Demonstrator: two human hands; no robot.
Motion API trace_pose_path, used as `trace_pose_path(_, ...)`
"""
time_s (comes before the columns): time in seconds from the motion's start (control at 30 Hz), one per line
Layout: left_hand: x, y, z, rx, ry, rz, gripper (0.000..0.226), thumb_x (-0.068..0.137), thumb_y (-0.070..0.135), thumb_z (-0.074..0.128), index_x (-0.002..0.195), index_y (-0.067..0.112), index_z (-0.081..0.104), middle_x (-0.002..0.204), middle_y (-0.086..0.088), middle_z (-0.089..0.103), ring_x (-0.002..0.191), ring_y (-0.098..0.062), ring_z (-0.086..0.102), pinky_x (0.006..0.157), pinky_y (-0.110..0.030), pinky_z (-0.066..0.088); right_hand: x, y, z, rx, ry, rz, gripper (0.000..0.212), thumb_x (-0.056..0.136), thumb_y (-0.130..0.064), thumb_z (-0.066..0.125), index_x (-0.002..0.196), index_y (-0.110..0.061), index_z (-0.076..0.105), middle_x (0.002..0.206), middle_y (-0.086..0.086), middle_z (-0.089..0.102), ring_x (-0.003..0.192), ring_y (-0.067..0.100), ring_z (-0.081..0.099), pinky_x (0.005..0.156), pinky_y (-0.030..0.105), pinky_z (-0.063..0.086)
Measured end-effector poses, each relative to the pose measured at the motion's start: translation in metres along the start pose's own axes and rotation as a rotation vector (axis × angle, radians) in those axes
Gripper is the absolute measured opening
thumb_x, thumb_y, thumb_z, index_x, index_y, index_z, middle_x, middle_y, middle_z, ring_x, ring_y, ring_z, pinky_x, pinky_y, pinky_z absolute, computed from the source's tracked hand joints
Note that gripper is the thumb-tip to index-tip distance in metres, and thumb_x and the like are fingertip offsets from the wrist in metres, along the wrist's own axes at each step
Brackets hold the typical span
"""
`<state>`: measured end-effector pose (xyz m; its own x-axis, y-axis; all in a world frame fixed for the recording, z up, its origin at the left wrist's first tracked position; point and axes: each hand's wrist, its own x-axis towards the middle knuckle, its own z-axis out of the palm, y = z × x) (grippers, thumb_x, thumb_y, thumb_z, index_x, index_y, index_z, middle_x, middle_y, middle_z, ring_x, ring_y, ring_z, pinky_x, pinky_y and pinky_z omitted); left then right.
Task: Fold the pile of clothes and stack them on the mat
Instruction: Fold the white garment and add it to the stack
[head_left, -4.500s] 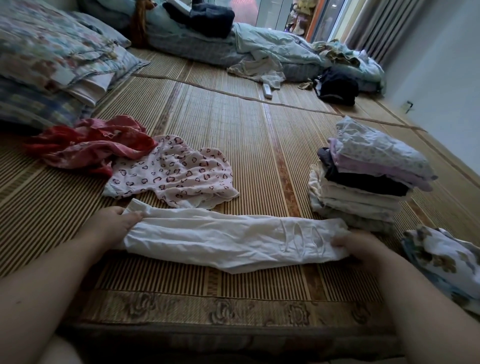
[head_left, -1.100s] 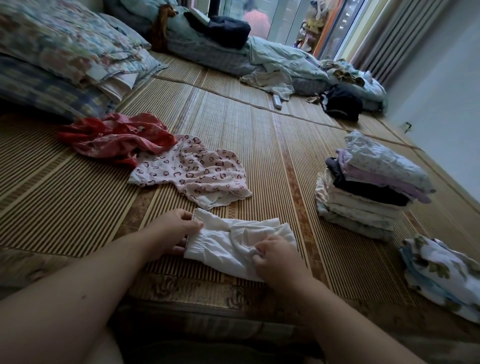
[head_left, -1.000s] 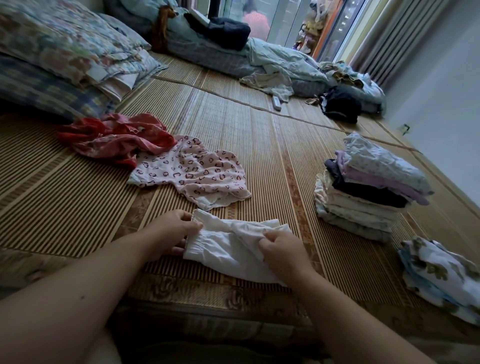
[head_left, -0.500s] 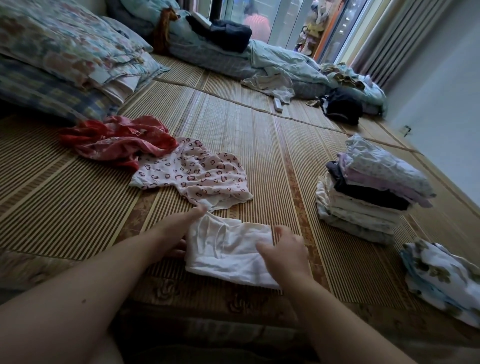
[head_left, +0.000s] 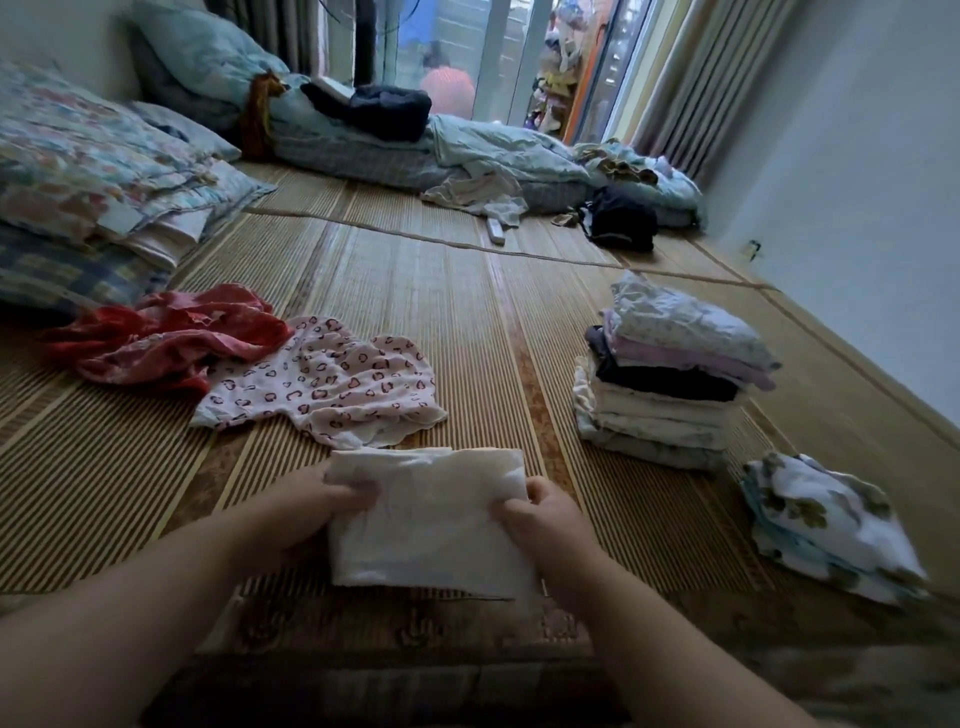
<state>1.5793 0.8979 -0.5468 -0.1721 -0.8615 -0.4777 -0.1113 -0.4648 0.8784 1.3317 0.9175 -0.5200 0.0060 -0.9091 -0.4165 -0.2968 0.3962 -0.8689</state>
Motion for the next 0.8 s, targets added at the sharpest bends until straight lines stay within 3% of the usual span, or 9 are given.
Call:
trace_pose_path(0.07,0.003,0.011,0.029,-0.125,-0.07,-0.033,0.027,0.088,0.011,0.06,0.115,0.009,0.061,0.109,-0.021,0.068,0.097,-0.037,0.068,0.08,-0.046,0.056,-0.007,0.002,-0.035,0.095,0.057,-0.025,0.027,0.083,-0.012,0.06,0.109,-0.017,0.056,0.105,0.013,0.065,0.09,0.029,0.068,0.069,0.041,0.06)
trace_pose_path(0.2,0.018,0.038,0.125,-0.129,-0.205,-0.077,0.029,0.088,0.009,0.06,0.116,0.003,0.058,0.11,-0.026,0.067,0.096,-0.039,0.067,0.087,-0.054,0.054,-0.026,0.016,-0.13,0.103,0.226,-0.02,0.022,0.088,-0.008,0.058,0.109,-0.016,0.055,0.103,0.012,0.065,0.09,0.03,0.067,0.072,0.042,0.06)
trace_pose_path(0.33,0.028,0.07,0.238,-0.071,-0.323,-0.058,0.029,0.087,-0.003,0.049,0.113,0.007,0.059,0.1,-0.02,0.066,0.083,-0.03,0.069,0.071,-0.04,0.059,-0.043,0.043,-0.237,-0.017,0.384,0.006,0.026,0.088,-0.01,0.06,0.112,-0.017,0.054,0.099,0.008,0.065,0.09,0.027,0.065,0.078,0.043,0.057)
trace_pose_path(0.4,0.036,0.086,0.292,-0.041,-0.35,-0.045,0.03,0.085,-0.005,0.046,0.107,0.01,0.062,0.1,-0.018,0.066,0.088,-0.03,0.068,0.078,-0.044,0.059,-0.049,0.057,-0.287,-0.007,0.458,0.004,0.026,0.088,-0.008,0.06,0.112,-0.015,0.057,0.098,0.012,0.068,0.09,0.031,0.067,0.082,0.051,0.056)
trace_pose_path(0.47,0.049,0.104,0.342,-0.011,-0.345,0.007,0.031,0.084,-0.006,0.043,0.098,0.012,0.064,0.098,-0.017,0.066,0.093,-0.033,0.066,0.082,-0.046,0.055,-0.052,0.067,-0.33,0.04,0.504,0.016,0.021,0.089,-0.006,0.059,0.107,-0.016,0.057,0.096,0.015,0.068,0.088,0.034,0.067,0.078,0.051,0.056)
trace_pose_path(0.57,0.078,0.13,0.397,0.035,-0.293,0.1,0.025,0.083,-0.003,0.043,0.092,0.006,0.064,0.089,-0.018,0.064,0.082,-0.033,0.063,0.072,-0.042,0.052,-0.046,0.073,-0.379,0.076,0.611,0.002,0.022,0.089,-0.004,0.059,0.108,-0.014,0.055,0.092,0.012,0.066,0.081,0.028,0.066,0.068,0.041,0.056)
trace_pose_path(0.63,0.099,0.144,0.426,0.087,-0.256,0.149,0.025,0.076,0.007,0.048,0.096,0.004,0.064,0.091,-0.02,0.065,0.082,-0.036,0.065,0.071,-0.044,0.055,-0.035,0.078,-0.407,0.073,0.663,-0.009,0.024,0.088,-0.004,0.059,0.11,-0.013,0.055,0.093,0.012,0.066,0.081,0.027,0.066,0.067,0.039,0.056)
trace_pose_path(0.7,0.125,0.149,0.443,0.176,-0.212,0.172,0.043,0.064,0.02,0.052,0.105,0.01,0.062,0.102,-0.02,0.067,0.089,-0.038,0.067,0.077,-0.054,0.057,-0.018,0.083,-0.423,0.031,0.674,0.0,0.027,0.088,-0.007,0.06,0.113,-0.015,0.053,0.094,0.01,0.065,0.082,0.024,0.064,0.063,0.035,0.053)
trace_pose_path(0.8,0.141,0.152,0.459,0.31,-0.195,0.115,0.055,0.071,0.027,0.06,0.122,0.008,0.054,0.1,-0.011,0.065,0.095,-0.032,0.066,0.077,-0.039,0.058,0.011,0.097,-0.431,-0.169,0.626,0.05,0.041,0.086,-0.015,0.064,0.124,-0.017,0.05,0.1,0.003,0.062,0.087,0.02,0.06,0.073,0.035,0.049)
